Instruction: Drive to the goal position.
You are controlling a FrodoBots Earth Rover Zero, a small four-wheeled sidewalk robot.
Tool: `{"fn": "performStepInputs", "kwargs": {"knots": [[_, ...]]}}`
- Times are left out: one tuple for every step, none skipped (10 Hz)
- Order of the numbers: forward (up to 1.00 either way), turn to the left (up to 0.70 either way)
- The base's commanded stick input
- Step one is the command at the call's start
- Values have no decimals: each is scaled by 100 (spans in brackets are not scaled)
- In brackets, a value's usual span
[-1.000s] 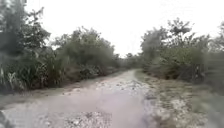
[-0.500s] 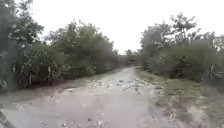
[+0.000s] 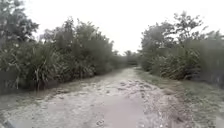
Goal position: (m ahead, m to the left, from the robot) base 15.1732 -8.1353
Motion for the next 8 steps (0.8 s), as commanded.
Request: {"fn": "performStepInputs", "kwargs": {"knots": [[70,0],[70,0],[70,0],[70,0],[70,0],[70,0],[70,-9],[70,-34]]}}
